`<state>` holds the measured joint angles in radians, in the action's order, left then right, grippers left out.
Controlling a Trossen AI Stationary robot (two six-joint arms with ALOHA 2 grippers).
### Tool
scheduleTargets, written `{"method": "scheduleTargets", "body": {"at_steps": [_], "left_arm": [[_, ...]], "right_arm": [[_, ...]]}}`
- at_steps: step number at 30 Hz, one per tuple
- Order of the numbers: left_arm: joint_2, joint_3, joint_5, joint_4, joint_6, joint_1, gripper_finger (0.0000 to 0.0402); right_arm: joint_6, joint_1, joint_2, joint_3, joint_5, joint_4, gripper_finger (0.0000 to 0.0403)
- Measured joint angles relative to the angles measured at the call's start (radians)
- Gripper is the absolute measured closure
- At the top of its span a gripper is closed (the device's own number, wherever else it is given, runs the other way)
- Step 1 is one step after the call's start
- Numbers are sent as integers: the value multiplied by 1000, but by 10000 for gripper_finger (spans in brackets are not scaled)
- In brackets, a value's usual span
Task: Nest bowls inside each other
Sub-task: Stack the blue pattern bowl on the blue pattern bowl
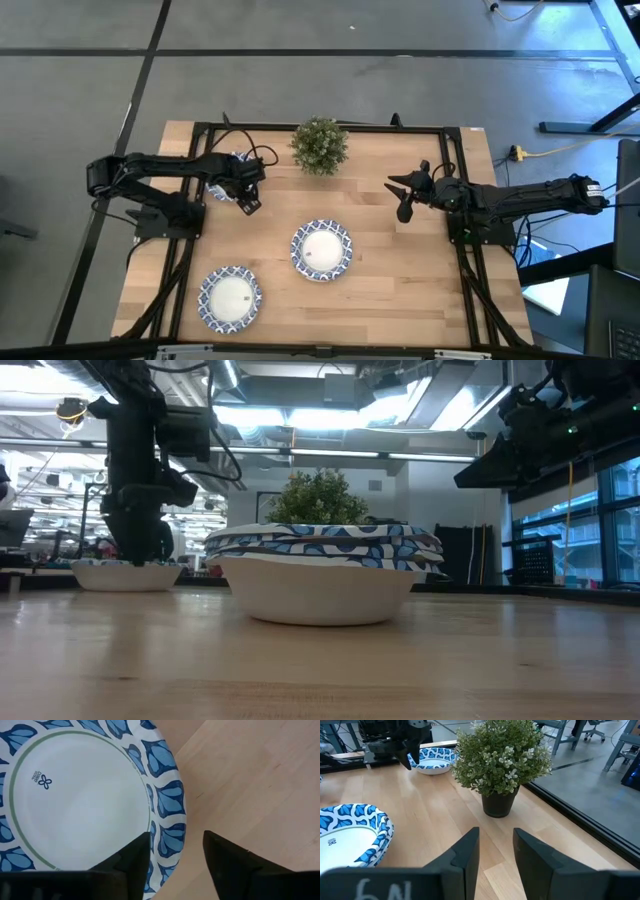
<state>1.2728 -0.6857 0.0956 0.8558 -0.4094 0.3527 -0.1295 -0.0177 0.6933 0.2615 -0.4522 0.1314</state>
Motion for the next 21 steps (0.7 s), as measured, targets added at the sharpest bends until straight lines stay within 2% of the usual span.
{"method": "scheduleTargets", "body": {"at_steps": [7,21], "left_arm": [[0,0,0,-5,0,0,260],[0,0,0,-4,-5,0,263]], "right_arm": [[0,0,0,0,0,0,283],[0,0,0,0,0,0,283]]}}
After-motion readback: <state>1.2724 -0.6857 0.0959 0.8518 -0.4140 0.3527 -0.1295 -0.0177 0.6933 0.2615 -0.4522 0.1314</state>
